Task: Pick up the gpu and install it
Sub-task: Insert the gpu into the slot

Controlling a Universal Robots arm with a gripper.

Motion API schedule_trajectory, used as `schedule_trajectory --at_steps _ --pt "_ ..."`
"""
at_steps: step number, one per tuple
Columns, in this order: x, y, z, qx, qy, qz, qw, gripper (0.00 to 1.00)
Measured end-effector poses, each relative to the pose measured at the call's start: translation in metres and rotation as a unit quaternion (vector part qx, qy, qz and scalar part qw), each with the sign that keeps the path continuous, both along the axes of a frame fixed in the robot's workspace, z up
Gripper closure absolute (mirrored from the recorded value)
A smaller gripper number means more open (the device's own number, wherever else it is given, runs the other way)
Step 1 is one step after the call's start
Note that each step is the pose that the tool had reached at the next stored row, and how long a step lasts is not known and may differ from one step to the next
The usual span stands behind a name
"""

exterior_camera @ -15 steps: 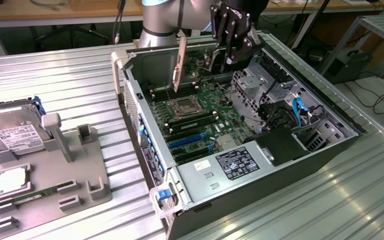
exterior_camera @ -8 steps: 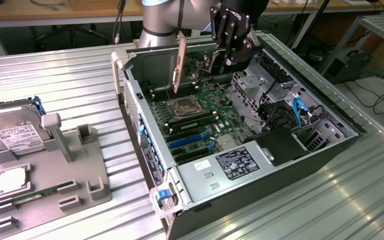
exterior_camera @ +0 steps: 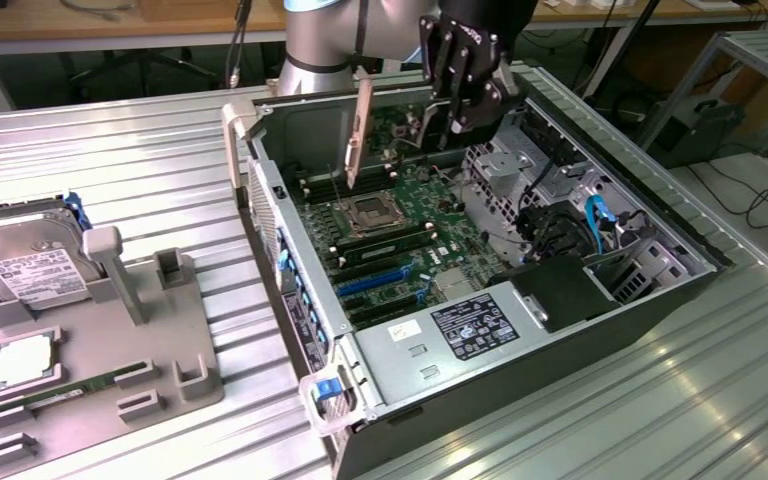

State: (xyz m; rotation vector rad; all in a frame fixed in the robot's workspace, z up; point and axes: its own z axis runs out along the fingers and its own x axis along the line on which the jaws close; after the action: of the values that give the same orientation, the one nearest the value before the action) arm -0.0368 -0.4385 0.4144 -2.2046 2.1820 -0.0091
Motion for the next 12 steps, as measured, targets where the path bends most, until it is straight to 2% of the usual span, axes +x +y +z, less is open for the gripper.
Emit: schedule_trajectory --at_steps 12 --pt "0.0 0.0 -0.0046 0.0 0.0 0.0 1.0 0.72"
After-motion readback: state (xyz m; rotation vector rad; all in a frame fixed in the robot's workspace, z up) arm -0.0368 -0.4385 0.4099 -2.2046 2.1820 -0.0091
